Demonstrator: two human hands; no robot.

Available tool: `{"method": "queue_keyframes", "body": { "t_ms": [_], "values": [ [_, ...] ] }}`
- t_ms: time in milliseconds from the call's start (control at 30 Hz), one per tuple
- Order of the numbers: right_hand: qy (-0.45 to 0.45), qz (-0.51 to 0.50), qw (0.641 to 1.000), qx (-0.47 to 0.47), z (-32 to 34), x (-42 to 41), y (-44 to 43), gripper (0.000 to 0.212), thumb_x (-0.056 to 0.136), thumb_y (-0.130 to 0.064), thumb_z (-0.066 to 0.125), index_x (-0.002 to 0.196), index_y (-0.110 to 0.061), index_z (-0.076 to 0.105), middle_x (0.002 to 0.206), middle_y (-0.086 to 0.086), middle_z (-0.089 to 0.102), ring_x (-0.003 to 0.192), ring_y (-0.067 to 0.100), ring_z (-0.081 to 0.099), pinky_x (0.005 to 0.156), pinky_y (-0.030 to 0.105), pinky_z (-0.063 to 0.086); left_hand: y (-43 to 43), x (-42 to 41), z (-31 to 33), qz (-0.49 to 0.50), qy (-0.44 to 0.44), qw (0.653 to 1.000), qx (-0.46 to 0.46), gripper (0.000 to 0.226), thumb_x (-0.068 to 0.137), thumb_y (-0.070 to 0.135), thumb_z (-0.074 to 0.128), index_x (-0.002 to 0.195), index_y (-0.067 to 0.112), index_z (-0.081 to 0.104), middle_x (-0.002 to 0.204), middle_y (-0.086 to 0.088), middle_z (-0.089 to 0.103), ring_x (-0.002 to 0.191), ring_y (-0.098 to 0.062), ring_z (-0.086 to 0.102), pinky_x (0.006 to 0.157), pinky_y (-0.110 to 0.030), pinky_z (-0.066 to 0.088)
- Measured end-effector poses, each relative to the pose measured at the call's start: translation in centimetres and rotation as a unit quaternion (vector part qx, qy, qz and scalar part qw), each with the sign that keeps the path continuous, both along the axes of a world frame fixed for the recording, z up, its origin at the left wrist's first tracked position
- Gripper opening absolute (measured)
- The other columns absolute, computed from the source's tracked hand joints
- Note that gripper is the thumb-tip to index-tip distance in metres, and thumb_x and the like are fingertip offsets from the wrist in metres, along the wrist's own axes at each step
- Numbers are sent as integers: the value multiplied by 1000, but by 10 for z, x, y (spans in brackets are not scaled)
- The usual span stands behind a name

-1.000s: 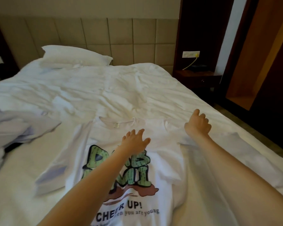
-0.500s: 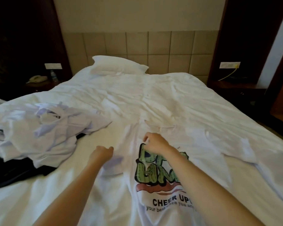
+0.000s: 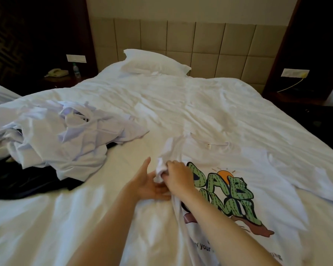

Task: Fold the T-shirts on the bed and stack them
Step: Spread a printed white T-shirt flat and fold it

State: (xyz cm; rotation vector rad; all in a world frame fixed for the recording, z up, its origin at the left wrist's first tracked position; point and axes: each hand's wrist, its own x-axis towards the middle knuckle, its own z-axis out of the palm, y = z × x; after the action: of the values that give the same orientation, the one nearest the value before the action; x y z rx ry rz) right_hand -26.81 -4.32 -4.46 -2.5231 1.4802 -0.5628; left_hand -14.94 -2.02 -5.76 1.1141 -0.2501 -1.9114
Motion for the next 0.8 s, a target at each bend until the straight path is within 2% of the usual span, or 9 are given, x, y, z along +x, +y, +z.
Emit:
{"method": "queue_keyframes", "body": {
  "t_ms": [67, 167, 267, 367, 433, 500, 567, 667, 800],
  "values": [
    [-175, -52, 983, 33, 2, -3, -4, 18, 95, -29, 48, 90, -15, 59, 83, -3, 59, 82, 17, 56, 66, 25, 41, -5, -2, 0, 31, -4, 999, 26, 63, 89, 63, 39, 116, 6, 49, 99, -23, 57, 90, -37, 56, 87, -54, 40],
    [-416, -127, 892, 125, 12, 1, -8, 19, 95, -24, 53, 84, -8, 58, 66, -8, 50, 73, 15, 51, 51, 19, 32, -10, -8, 6, -19, -8, 999, 27, 81, 85, 68, 37, 109, -8, 53, 91, -25, 64, 81, -36, 64, 82, -46, 49],
    [-493, -136, 846, 151, 17, 2, -9, 24, 92, -21, 57, 72, -10, 54, 65, -9, 52, 66, 11, 51, 50, 8, 35, -22, -9, 15, -33, -33, 999, 3, 62, 82, 61, 46, 80, 0, 61, 63, -10, 62, 53, -23, 61, 53, -25, 52],
    [-443, -80, 882, 137, 10, 3, -8, 23, 90, -27, 61, 69, -21, 55, 66, -10, 56, 63, 4, 52, 51, 6, 37, -34, 0, 23, 38, -94, 994, -30, 26, 88, 28, 54, 69, 11, 49, 46, -1, 47, 47, -10, 43, 51, -17, 32],
    [-408, -40, 897, 167, 6, 5, -6, 15, 84, -32, 68, 93, -21, 63, 85, -6, 64, 77, 9, 59, 60, 8, 40, -38, 18, 35, 78, -130, 986, -62, 25, 89, 15, 49, 65, 9, 47, 42, -3, 47, 42, -11, 44, 48, -19, 34],
    [-331, 14, 920, 209, -1, 7, -7, 46, 78, -34, 74, 119, -21, 57, 109, 0, 60, 96, 15, 59, 76, 20, 47, -38, 42, 44, 145, -193, 967, -77, 22, 82, 13, 57, 62, 7, 50, 53, -10, 54, 42, -18, 52, 42, -21, 42],
    [-189, 62, 955, 219, -10, 14, -7, 61, 78, -31, 72, 131, -19, 45, 123, 5, 50, 113, 22, 50, 92, 33, 43, -41, 68, 50, 228, -350, 904, -93, 14, 69, 14, 67, 70, 10, 54, 74, -14, 54, 52, -20, 50, 50, -25, 42],
    [17, 100, 980, 171, -22, 27, 1, 56, 85, -30, 60, 134, -15, 38, 132, 9, 42, 124, 29, 40, 92, 37, 33, -38, 98, 46, 315, -529, 781, -101, 26, 76, 5, 65, 100, 11, 60, 91, -9, 60, 80, -23, 58, 76, -30, 51],
    [79, 111, 974, 181, -28, 37, 6, 56, 91, -31, 52, 140, -12, 33, 133, 11, 42, 127, 28, 38, 98, 35, 32, -26, 110, 15, 229, -505, 830, -58, 55, 78, 15, 73, 125, 4, 46, 109, -13, 55, 108, -33, 56, 92, -50, 48]
  ]
}}
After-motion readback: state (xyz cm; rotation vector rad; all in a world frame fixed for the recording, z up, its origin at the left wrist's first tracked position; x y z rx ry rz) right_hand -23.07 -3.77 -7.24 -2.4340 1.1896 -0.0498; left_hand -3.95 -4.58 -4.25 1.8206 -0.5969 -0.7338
